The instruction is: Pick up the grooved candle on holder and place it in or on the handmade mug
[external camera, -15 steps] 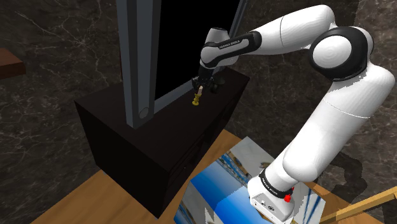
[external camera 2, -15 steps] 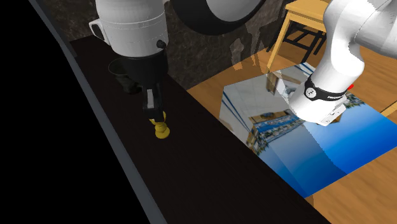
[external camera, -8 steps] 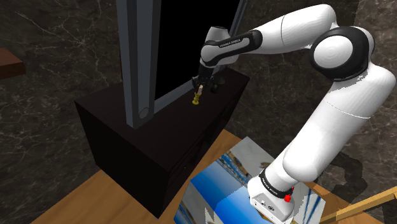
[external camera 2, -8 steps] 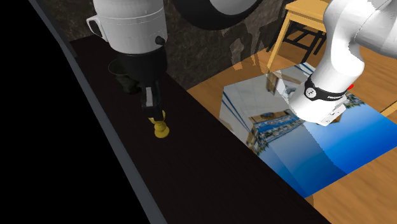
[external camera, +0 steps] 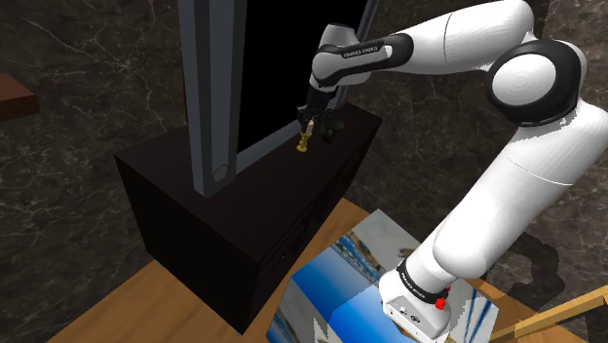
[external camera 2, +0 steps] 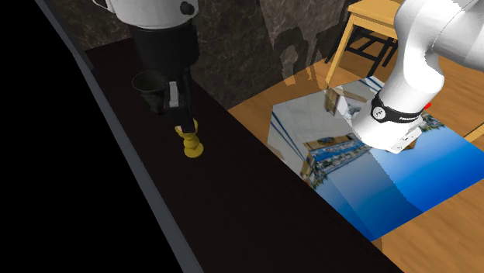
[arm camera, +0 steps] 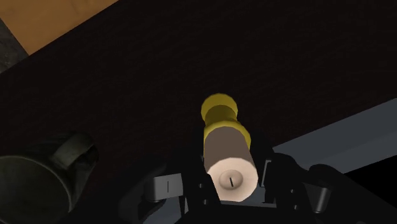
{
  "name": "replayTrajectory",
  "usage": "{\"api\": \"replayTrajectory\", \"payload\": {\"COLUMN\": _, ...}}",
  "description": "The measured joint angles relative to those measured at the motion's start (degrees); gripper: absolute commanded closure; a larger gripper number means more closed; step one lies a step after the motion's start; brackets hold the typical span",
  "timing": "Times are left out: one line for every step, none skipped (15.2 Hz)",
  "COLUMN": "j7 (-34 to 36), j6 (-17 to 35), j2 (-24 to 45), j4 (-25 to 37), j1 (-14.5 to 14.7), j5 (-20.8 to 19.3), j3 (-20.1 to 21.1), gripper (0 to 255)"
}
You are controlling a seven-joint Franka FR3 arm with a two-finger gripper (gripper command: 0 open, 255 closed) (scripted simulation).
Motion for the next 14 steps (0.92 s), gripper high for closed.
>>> {"api": "replayTrajectory", "payload": {"j7": 0.03, "j6": -0.72, "j2": -0.48, "j4": 0.24, "j1": 0.0, "j5": -0.06, "j3": -0.01, "gripper": 255}}
{"api": "replayTrajectory", "payload": {"j7": 0.06, "j6": -1.46, "j2": -0.73, "j4": 0.73, "j1": 0.0, "j5": -0.09, "j3": -0.01, "gripper": 255}}
{"api": "replayTrajectory", "payload": {"j7": 0.15, "j6": -2.25, "j2": -0.85, "j4": 1.4, "j1": 0.04, "j5": -0.12, "j3": 0.01, "gripper": 255}}
{"api": "replayTrajectory", "payload": {"j7": 0.2, "j6": -2.97, "j2": -1.18, "j4": 1.8, "j1": 0.05, "j5": -0.16, "j3": 0.02, "gripper": 255}}
{"api": "replayTrajectory", "payload": {"j7": 0.24, "j6": -3.57, "j2": -1.5, "j4": 2.08, "j1": 0.07, "j5": -0.2, "j3": 0.03, "gripper": 255}}
{"api": "replayTrajectory", "payload": {"j7": 0.33, "j6": -4.27, "j2": -1.81, "j4": 2.47, "j1": 0.1, "j5": -0.24, "j3": 0.06, "gripper": 255}}
{"api": "replayTrajectory", "payload": {"j7": 0.3, "j6": -5.03, "j2": -2.08, "j4": 2.96, "j1": 0.08, "j5": -0.27, "j3": 0.04, "gripper": 255}}
{"api": "replayTrajectory", "payload": {"j7": 0.27, "j6": -5.82, "j2": -2.18, "j4": 3.65, "j1": 0.05, "j5": -0.28, "j3": 0.01, "gripper": 255}}
{"api": "replayTrajectory", "payload": {"j7": 0.39, "j6": -6.44, "j2": -2.41, "j4": 4.04, "j1": 0.1, "j5": -0.32, "j3": 0.06, "gripper": 255}}
{"api": "replayTrajectory", "payload": {"j7": 0.48, "j6": -7.09, "j2": -2.58, "j4": 4.53, "j1": 0.14, "j5": -0.34, "j3": 0.09, "gripper": 255}}
{"api": "replayTrajectory", "payload": {"j7": 0.46, "j6": -7.85, "j2": -2.72, "j4": 5.14, "j1": 0.13, "j5": -0.35, "j3": 0.08, "gripper": 255}}
{"api": "replayTrajectory", "payload": {"j7": 0.46, "j6": -8.64, "j2": -2.95, "j4": 5.7, "j1": 0.12, "j5": -0.39, "j3": 0.06, "gripper": 255}}
{"api": "replayTrajectory", "payload": {"j7": 0.41, "j6": -9.46, "j2": -3.03, "j4": 6.44, "j1": 0.08, "j5": -0.4, "j3": 0.03, "gripper": 255}}
{"api": "replayTrajectory", "payload": {"j7": 0.43, "j6": -10.22, "j2": -3.2, "j4": 7.03, "j1": 0.09, "j5": -0.42, "j3": 0.03, "gripper": 255}}
